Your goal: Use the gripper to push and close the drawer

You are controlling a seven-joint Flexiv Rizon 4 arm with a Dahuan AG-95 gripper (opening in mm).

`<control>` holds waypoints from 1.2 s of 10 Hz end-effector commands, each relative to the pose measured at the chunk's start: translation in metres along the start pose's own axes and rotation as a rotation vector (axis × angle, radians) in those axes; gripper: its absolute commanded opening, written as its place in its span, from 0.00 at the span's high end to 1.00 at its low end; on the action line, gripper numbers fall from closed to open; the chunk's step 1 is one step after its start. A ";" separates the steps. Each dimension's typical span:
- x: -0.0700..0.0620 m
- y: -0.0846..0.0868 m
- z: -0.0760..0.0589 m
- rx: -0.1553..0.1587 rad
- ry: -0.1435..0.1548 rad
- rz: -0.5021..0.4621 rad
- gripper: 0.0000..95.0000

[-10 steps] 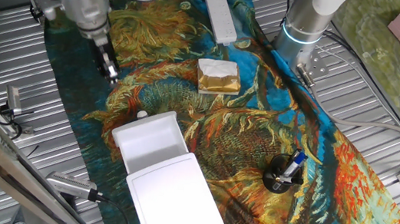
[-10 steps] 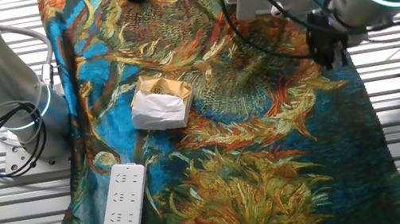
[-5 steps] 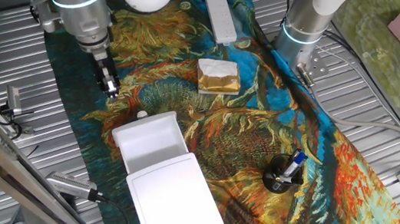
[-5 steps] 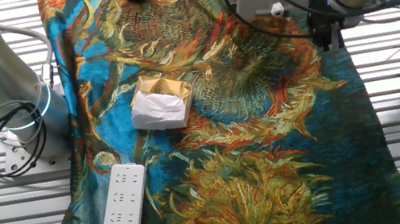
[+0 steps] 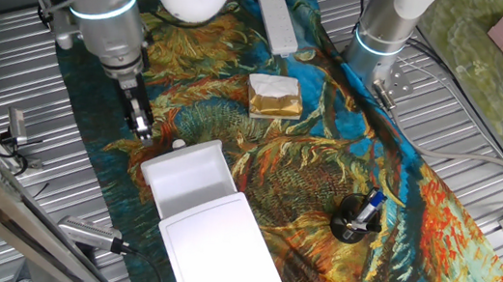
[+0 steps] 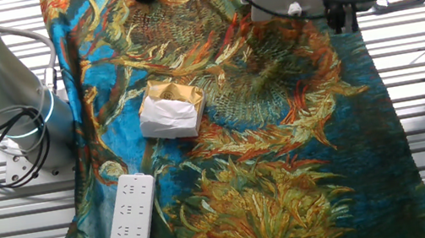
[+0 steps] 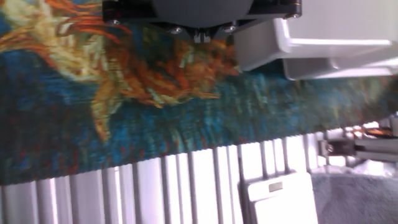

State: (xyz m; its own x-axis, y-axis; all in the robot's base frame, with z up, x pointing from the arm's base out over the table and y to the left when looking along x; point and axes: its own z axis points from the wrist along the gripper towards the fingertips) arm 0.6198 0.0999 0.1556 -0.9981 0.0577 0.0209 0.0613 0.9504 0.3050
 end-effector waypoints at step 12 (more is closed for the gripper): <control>0.009 0.017 0.003 0.044 -0.005 -0.058 1.00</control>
State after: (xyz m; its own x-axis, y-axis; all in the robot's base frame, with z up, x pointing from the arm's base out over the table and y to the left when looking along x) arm 0.6116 0.1184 0.1581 -0.9978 0.0610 0.0246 0.0653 0.9650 0.2540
